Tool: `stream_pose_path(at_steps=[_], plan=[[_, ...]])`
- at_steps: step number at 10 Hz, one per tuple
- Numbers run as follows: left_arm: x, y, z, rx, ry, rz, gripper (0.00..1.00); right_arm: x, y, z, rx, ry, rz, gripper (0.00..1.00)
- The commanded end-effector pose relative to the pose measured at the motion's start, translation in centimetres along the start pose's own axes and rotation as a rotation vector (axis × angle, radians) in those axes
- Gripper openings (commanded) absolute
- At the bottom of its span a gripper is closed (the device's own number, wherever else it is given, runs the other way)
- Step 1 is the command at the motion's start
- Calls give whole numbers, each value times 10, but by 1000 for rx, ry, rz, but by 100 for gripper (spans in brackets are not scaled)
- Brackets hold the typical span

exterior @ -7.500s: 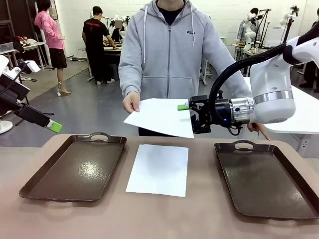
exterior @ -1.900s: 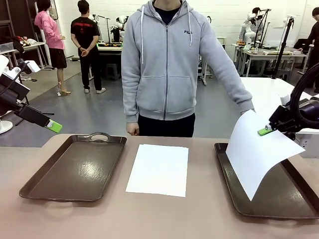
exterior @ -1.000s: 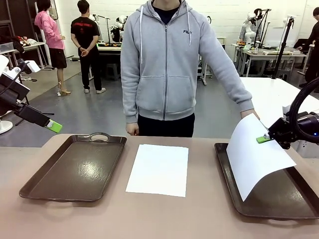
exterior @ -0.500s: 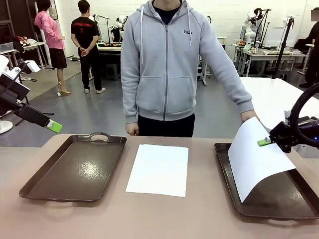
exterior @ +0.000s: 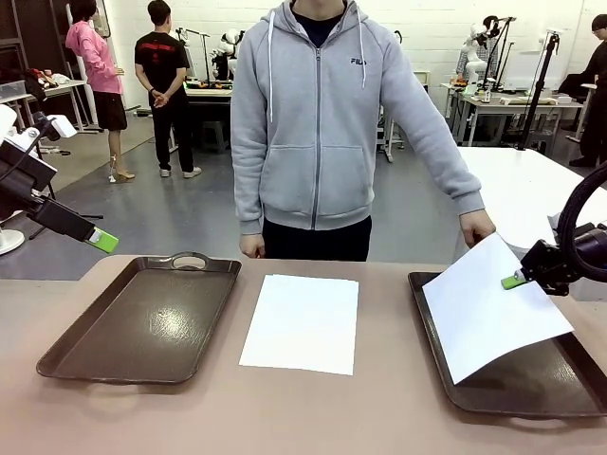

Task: Sort the A4 documents.
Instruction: Place the A4 Paper in the designated Handle tray.

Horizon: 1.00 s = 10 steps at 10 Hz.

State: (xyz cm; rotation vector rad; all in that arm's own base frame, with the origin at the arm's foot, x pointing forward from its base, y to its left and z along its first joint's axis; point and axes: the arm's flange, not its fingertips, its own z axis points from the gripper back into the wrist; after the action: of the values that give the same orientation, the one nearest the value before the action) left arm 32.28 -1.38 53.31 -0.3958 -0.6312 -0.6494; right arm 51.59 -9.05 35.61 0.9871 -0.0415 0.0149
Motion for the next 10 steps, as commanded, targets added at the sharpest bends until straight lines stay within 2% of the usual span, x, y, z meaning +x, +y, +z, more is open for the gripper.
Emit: stream_pose_path(at_steps=[1, 2, 7, 10], plan=[[0, 0, 0, -6, -3, 1, 100, -5, 3, -4, -84, -1, -41, 1], [0, 0, 0, -6, -3, 1, 100, -5, 3, -4, -103, -1, -42, 1], [0, 0, 0, -6, -3, 1, 100, 0, 0, -16, -352, 2, -52, 1], [0, 0, 0, -6, -3, 1, 100, 1, -3, -19, -410, -7, -62, 1]])
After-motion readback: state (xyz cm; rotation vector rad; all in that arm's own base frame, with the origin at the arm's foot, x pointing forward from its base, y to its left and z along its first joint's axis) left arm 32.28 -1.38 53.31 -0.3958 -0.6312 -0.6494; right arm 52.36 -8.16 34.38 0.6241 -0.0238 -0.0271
